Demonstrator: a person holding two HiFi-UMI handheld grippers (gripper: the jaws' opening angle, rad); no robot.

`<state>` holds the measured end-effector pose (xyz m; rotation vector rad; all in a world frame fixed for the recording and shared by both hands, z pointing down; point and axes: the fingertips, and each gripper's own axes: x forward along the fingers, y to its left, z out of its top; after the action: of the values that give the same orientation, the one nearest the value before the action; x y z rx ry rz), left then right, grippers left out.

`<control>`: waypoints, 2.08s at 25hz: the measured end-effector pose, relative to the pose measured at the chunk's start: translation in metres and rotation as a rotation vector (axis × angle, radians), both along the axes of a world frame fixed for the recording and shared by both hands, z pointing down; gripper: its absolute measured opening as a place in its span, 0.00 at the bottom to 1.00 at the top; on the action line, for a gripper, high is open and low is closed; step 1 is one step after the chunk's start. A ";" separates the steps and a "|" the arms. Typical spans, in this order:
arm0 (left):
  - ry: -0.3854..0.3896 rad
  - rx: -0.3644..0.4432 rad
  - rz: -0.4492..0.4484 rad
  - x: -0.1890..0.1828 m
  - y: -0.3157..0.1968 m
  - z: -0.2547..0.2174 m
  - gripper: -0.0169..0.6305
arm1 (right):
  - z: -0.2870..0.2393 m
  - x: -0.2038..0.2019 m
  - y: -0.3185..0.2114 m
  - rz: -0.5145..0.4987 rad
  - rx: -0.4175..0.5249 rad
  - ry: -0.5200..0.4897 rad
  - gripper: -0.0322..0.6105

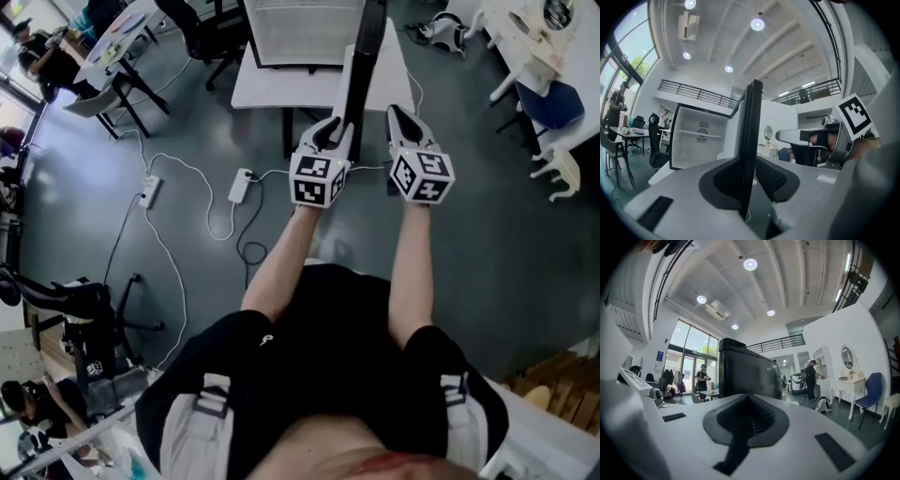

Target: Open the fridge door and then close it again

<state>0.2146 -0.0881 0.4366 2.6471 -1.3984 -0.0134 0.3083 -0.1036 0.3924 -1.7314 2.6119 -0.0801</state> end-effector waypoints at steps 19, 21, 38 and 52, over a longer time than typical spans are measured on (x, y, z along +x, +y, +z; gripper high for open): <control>-0.069 -0.043 -0.018 -0.009 -0.042 0.022 0.25 | -0.042 -0.069 -0.050 -0.237 0.088 0.107 0.04; -0.068 -0.049 -0.040 -0.022 -0.047 0.023 0.24 | -0.042 -0.082 -0.054 -0.263 0.091 0.098 0.04; -0.035 -0.012 -0.063 -0.193 -0.185 0.025 0.26 | -0.040 -0.256 -0.169 -0.389 0.138 0.090 0.04; -0.004 0.009 0.148 -0.272 -0.343 0.022 0.28 | -0.039 -0.335 -0.314 -0.271 0.163 0.076 0.04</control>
<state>-0.0571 -0.4310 0.4586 2.7520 -1.2033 0.0013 -0.0270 -0.4181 0.3535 -1.3496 2.8006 0.1965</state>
